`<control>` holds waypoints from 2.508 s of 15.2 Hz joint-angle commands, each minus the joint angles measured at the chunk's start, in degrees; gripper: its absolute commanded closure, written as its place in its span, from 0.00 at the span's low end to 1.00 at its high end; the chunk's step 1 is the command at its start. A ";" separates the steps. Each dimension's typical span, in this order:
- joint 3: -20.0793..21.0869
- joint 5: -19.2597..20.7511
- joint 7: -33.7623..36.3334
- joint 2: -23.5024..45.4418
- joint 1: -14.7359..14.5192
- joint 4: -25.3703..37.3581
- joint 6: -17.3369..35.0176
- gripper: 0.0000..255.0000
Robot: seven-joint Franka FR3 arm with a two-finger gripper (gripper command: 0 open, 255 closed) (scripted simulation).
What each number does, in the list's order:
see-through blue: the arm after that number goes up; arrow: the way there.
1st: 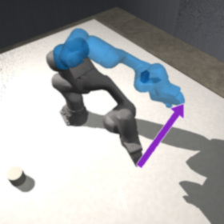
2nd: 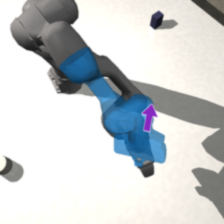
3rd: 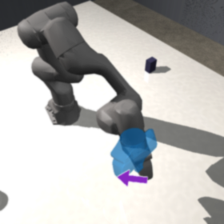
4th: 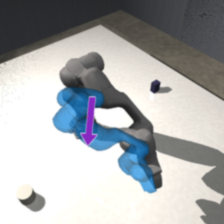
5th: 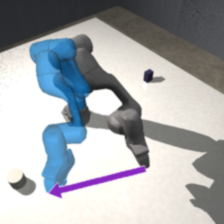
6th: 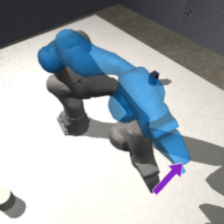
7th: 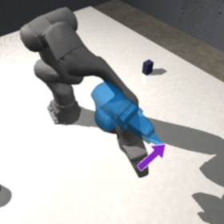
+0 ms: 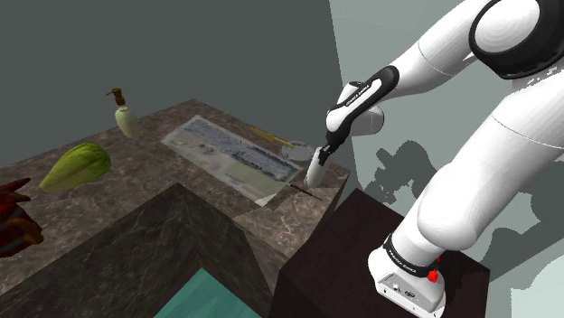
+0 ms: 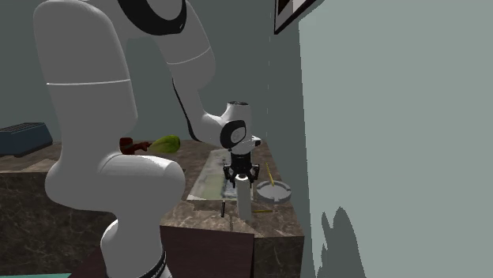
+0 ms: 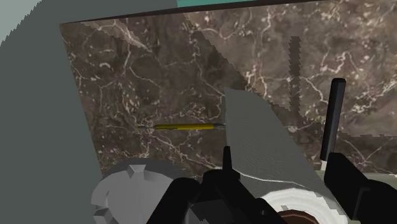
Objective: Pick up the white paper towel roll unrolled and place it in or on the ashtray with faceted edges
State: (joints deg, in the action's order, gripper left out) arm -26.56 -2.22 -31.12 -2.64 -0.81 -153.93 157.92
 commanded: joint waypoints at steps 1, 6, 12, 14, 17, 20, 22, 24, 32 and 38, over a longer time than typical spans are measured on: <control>0.02 0.00 0.01 0.01 -0.01 -0.04 -0.04 1.00; 0.19 3.11 2.32 -2.85 0.66 0.18 -2.83 1.00; 1.13 7.09 5.34 -8.07 2.01 1.13 -8.64 1.00; 1.49 7.95 6.02 -9.64 2.38 1.57 -10.58 1.00; 2.03 8.96 6.85 -11.87 2.85 2.33 -13.47 1.00; 2.57 9.68 7.49 -13.91 3.23 3.23 -16.34 1.00; 2.91 10.04 7.84 -15.18 3.43 3.89 -18.23 1.00; 2.40 9.08 6.89 -13.46 2.95 6.36 -19.01 1.00; -0.97 -0.09 -1.38 1.54 0.96 26.97 -25.76 1.00; -1.49 -7.05 -6.71 13.73 3.06 44.88 -33.24 1.00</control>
State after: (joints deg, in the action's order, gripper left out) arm -28.04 -8.15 -37.02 9.04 1.77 -112.63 126.54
